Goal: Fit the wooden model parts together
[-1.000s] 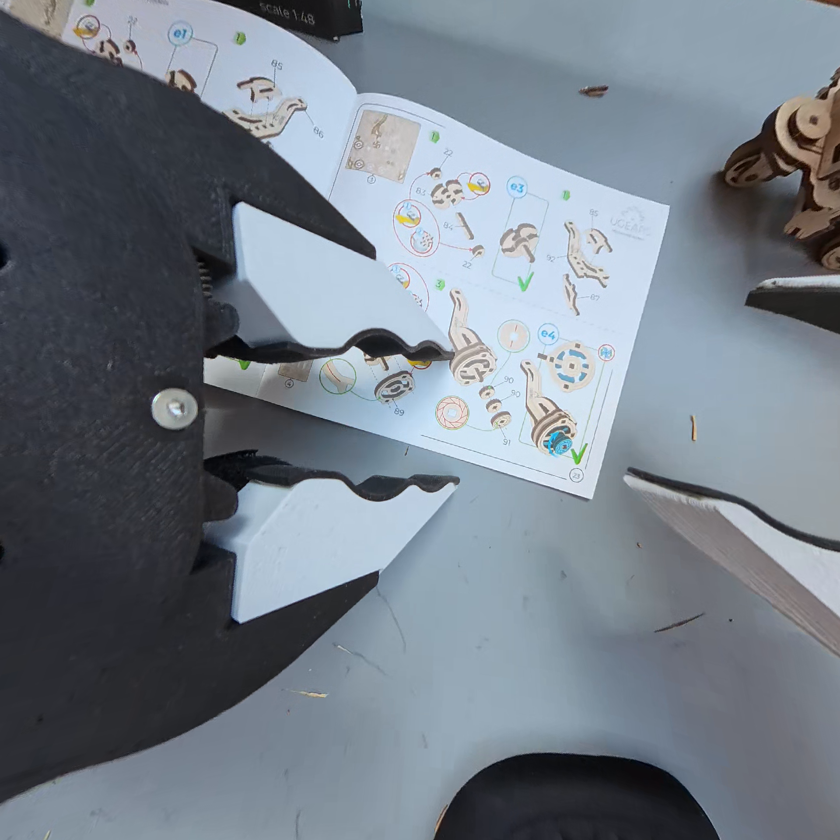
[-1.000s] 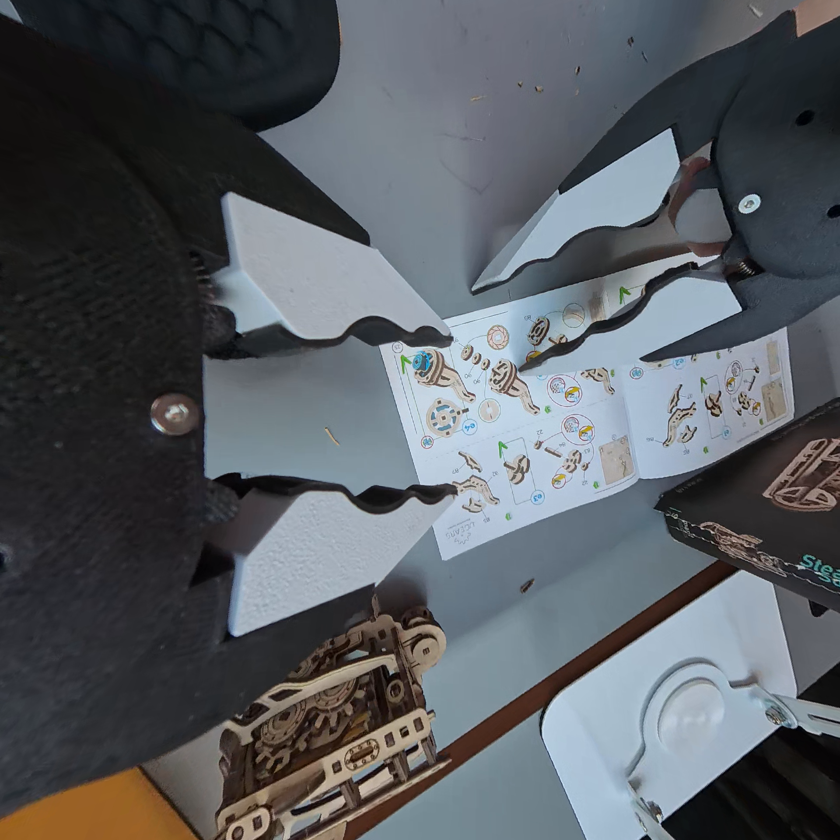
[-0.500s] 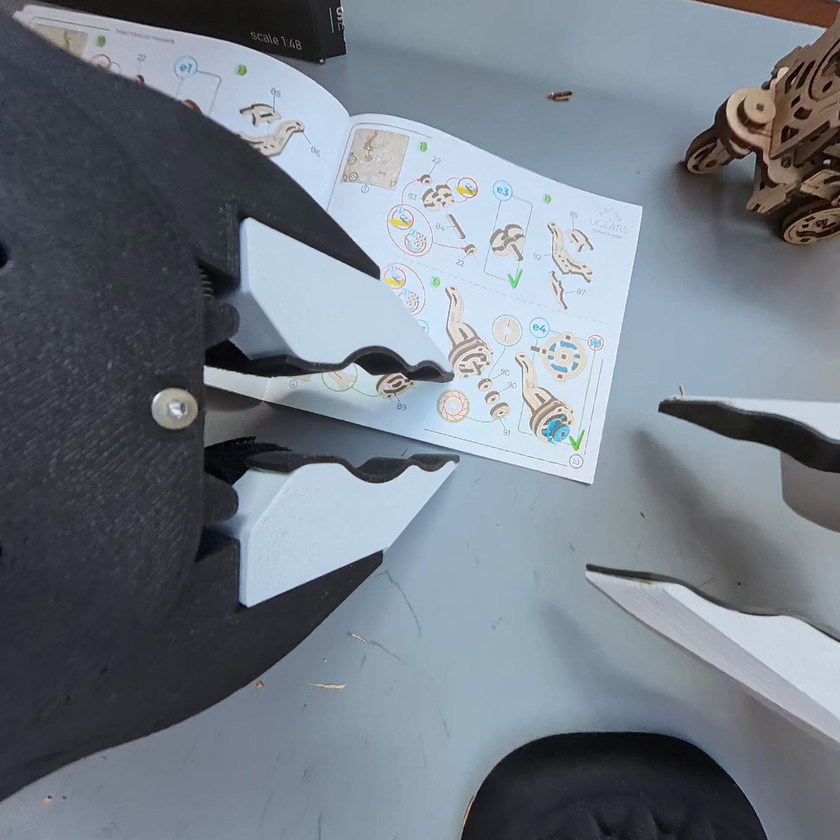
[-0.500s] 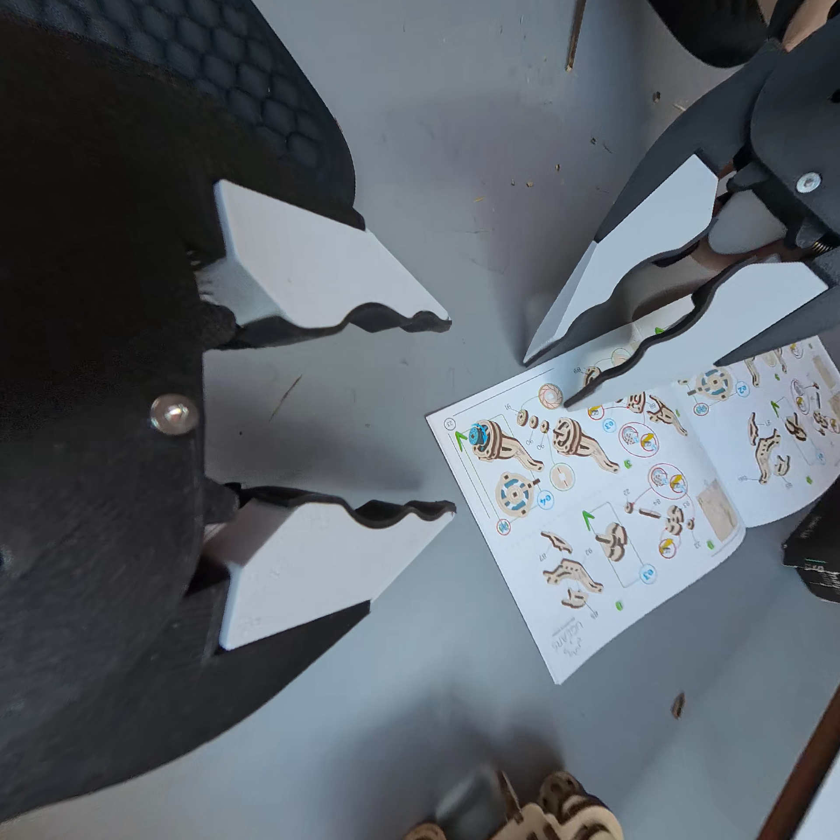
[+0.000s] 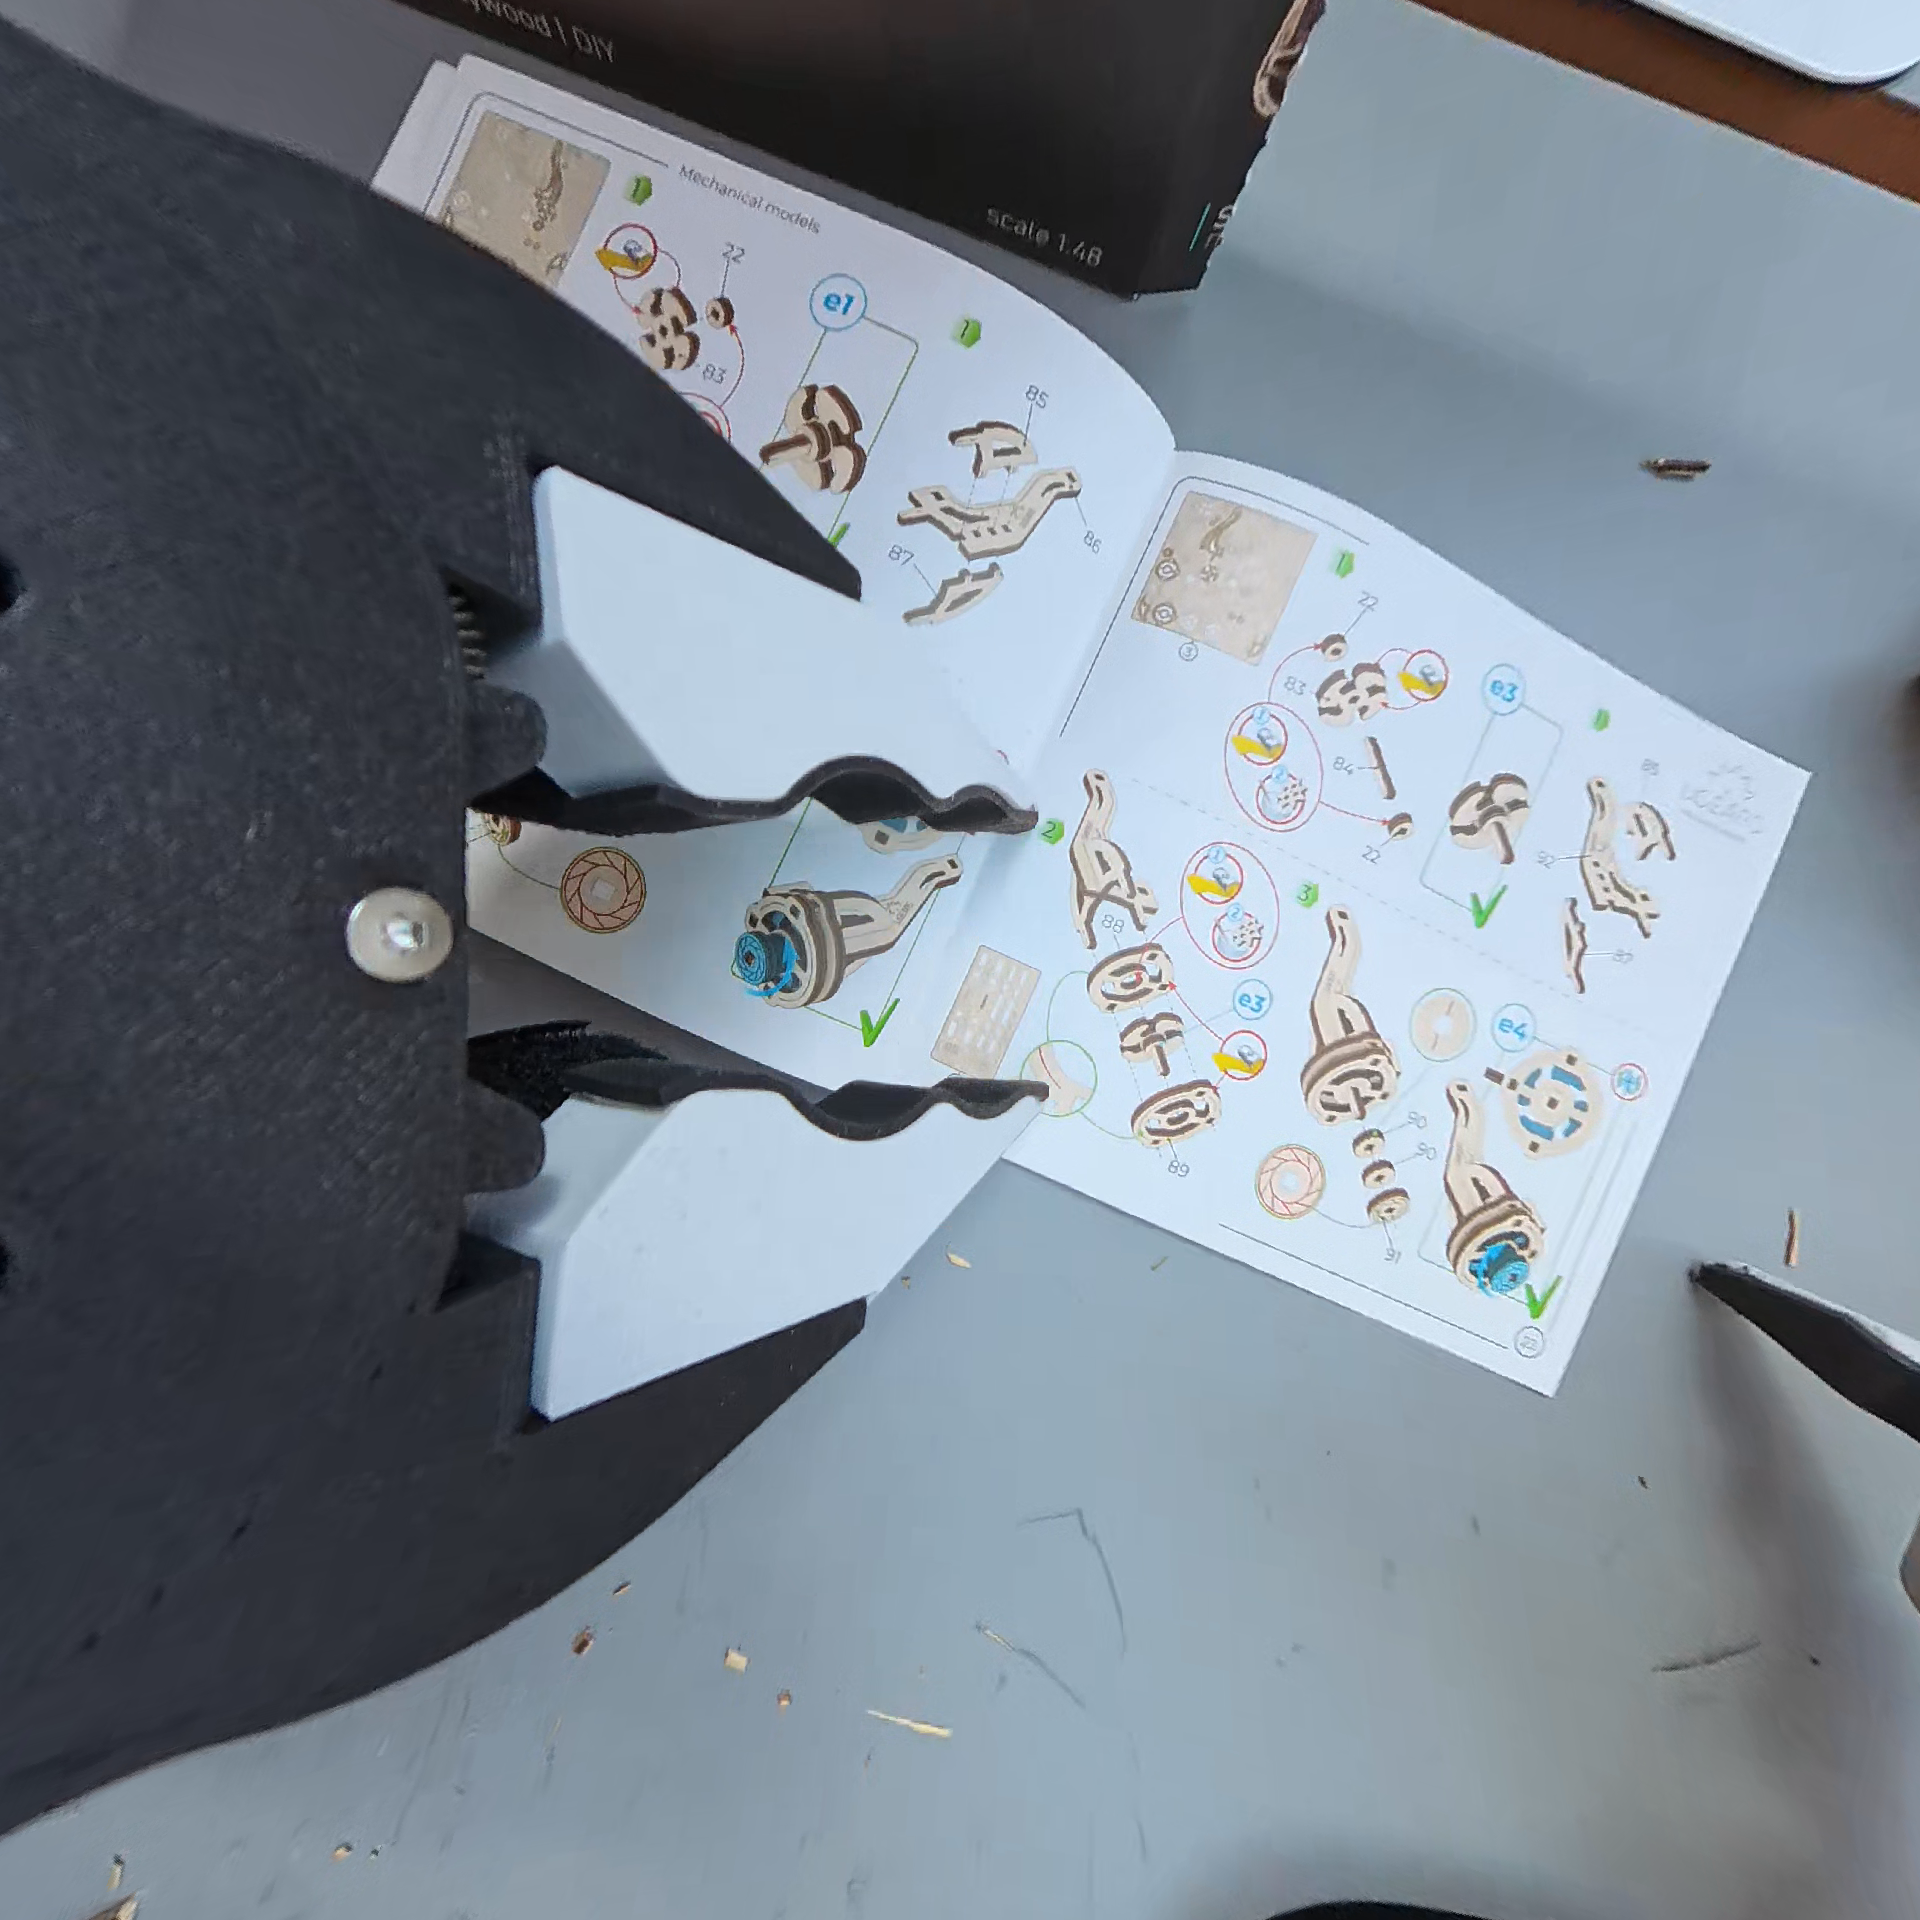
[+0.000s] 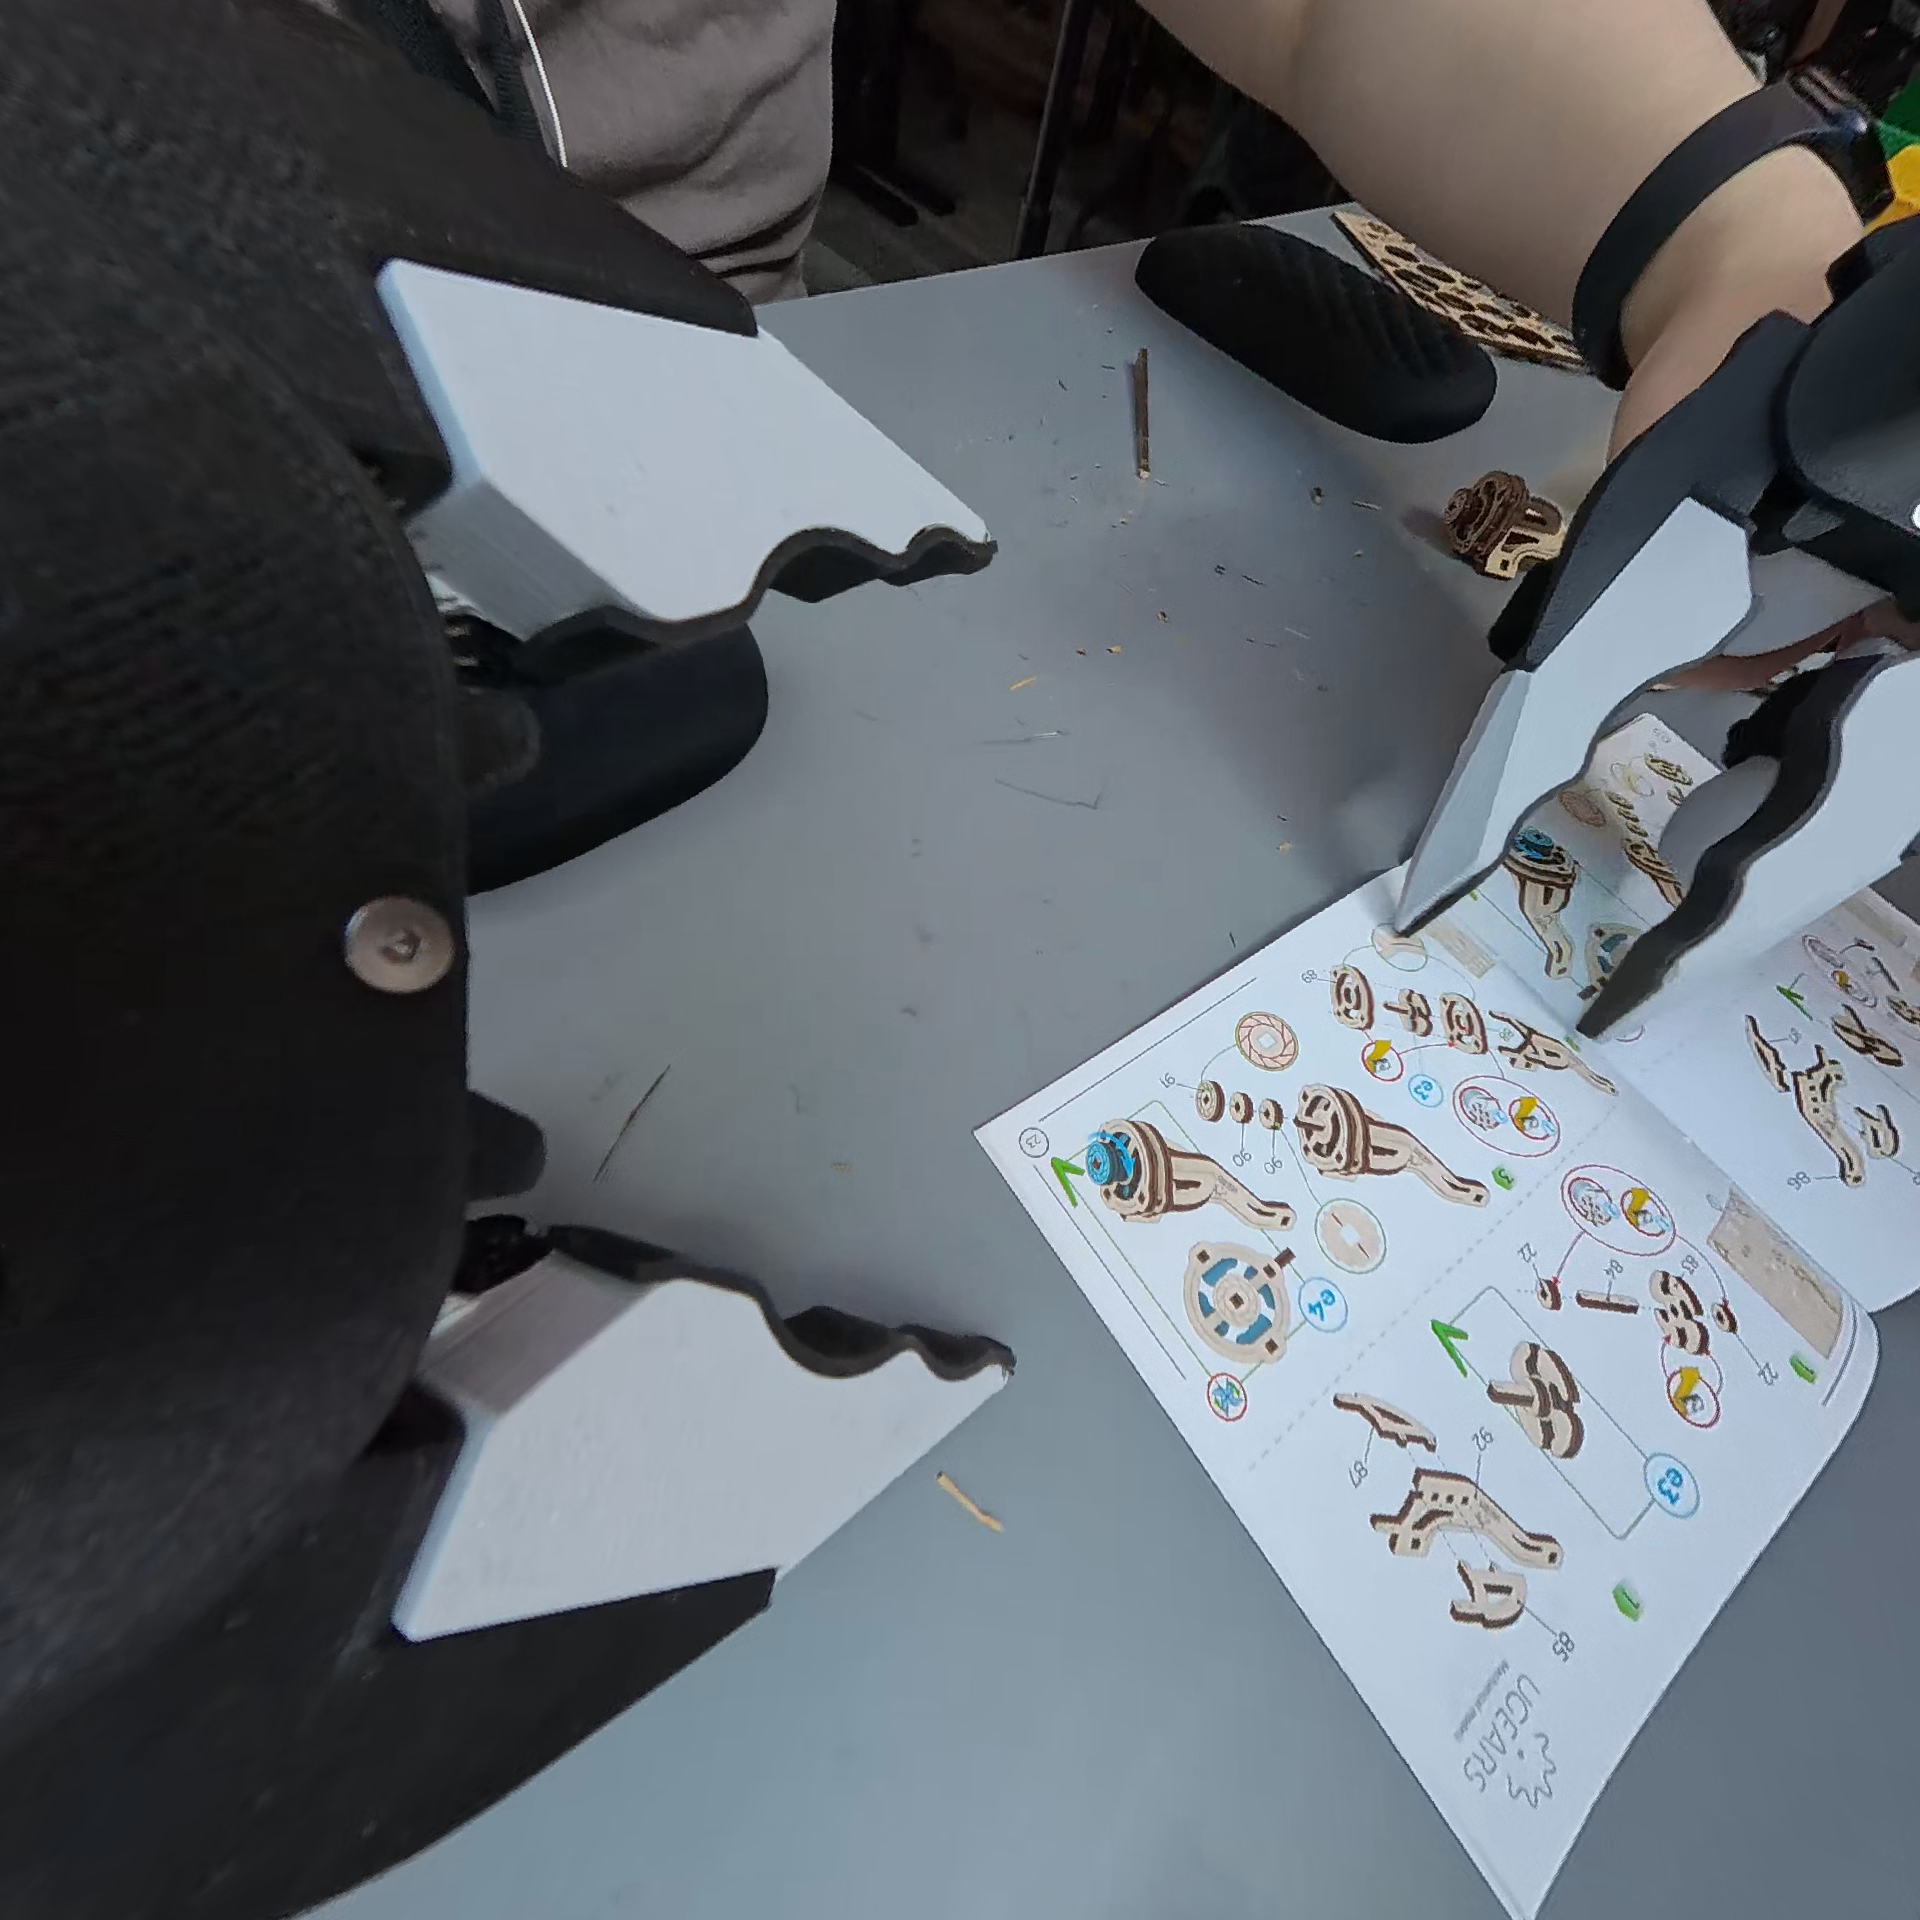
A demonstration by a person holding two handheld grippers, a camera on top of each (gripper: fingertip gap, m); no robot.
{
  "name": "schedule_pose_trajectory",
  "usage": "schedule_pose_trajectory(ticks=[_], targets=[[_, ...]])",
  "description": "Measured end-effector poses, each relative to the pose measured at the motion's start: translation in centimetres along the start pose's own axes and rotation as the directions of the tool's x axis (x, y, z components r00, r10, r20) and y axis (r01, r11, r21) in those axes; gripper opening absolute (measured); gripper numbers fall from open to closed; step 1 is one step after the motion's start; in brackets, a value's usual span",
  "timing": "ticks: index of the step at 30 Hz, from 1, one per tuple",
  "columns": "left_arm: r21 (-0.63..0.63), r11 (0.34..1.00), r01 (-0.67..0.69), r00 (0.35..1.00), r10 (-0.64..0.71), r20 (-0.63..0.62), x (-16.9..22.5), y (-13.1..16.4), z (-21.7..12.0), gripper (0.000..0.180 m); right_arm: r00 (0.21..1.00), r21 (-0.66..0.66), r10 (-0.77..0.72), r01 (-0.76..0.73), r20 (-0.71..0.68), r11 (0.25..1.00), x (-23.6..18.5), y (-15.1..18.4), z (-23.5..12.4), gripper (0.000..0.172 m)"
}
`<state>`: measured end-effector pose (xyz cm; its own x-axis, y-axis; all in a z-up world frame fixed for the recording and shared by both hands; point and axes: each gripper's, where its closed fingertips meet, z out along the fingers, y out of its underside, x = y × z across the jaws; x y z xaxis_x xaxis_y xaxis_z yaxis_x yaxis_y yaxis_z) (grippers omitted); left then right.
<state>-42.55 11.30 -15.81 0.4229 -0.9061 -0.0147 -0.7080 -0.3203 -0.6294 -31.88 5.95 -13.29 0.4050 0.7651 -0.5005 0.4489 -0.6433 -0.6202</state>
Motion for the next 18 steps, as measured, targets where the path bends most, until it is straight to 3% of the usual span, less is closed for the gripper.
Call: schedule_pose_trajectory(ticks=[5,18], targets=[[0.013,0.999,-0.03,0.999,0.03,0.024,0.1,0.3,0.2,0.047,0.995,0.067,0.094,-0.095,0.017,0.993,0.1,-1.7,0.4,0.152],[0.039,0.999,0.018,1.0,-0.018,0.003,0.2,0.3,0.2,0.052,0.899,0.076,0.426,-0.434,0.103,0.898,0.1,-4.8,0.8,0.151]])
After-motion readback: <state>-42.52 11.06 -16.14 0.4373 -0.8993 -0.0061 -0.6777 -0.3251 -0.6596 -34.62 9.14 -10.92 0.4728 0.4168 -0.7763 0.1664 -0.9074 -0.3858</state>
